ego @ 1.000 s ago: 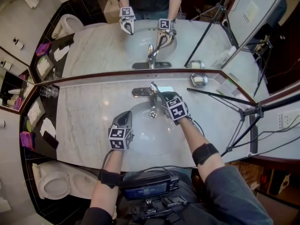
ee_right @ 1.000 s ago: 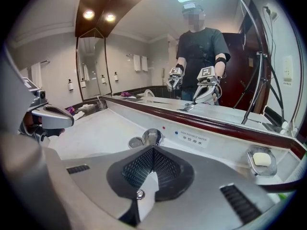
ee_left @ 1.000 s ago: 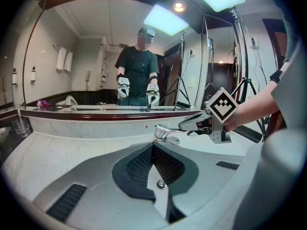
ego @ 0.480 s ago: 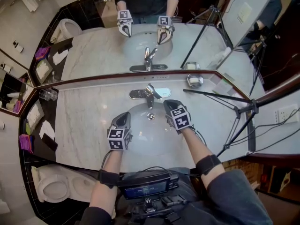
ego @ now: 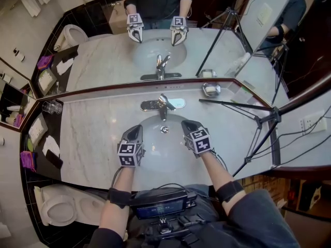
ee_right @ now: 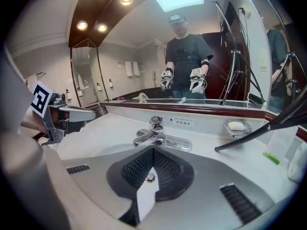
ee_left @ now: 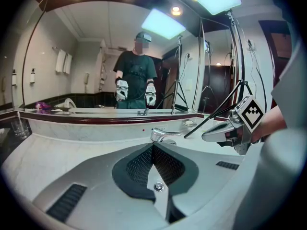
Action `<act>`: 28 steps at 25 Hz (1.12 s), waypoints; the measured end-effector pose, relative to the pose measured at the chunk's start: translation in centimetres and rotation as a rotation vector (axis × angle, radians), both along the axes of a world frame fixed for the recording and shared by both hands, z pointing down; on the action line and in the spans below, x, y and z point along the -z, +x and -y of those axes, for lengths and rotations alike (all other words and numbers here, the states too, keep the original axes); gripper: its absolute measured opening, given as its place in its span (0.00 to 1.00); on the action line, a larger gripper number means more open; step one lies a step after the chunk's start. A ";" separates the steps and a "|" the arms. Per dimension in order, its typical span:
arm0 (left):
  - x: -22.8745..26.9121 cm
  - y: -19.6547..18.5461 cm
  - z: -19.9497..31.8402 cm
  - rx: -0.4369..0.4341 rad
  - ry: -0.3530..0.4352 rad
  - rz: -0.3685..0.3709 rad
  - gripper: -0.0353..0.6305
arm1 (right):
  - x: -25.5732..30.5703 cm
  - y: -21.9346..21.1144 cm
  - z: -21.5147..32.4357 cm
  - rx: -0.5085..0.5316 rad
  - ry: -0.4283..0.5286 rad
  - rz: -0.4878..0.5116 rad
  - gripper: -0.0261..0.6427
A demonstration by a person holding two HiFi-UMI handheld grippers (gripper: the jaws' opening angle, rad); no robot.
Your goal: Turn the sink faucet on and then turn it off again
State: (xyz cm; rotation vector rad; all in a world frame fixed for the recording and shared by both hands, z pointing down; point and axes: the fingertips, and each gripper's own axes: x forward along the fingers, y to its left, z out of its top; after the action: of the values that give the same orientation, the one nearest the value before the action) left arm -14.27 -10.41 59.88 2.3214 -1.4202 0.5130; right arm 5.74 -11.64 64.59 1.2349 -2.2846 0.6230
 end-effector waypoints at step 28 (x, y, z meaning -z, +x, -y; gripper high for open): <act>-0.1 0.2 -0.7 -0.010 -0.002 -0.035 0.05 | -2.6 0.8 -2.6 -0.015 -0.059 0.004 0.08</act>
State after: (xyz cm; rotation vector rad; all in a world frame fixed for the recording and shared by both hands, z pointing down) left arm -14.10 -9.71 59.94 2.3260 -1.3921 0.4745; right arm 6.55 -9.01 67.16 1.2246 -2.2454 0.6935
